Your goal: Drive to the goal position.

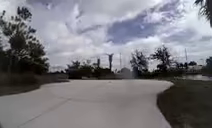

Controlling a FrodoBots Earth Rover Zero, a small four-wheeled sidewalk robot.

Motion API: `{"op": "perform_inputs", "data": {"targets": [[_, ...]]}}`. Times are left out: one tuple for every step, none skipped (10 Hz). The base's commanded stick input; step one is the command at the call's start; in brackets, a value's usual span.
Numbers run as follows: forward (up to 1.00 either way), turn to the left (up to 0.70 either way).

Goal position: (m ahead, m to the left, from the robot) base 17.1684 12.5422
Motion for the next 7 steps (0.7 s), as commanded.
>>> {"op": "perform_inputs", "data": {"targets": [[0.59,0.01],[0.59,0.01],[0.59,0.01],[0.59,0.01],[0.59,0.01],[0.59,0.01],[0.59,0.01]]}}
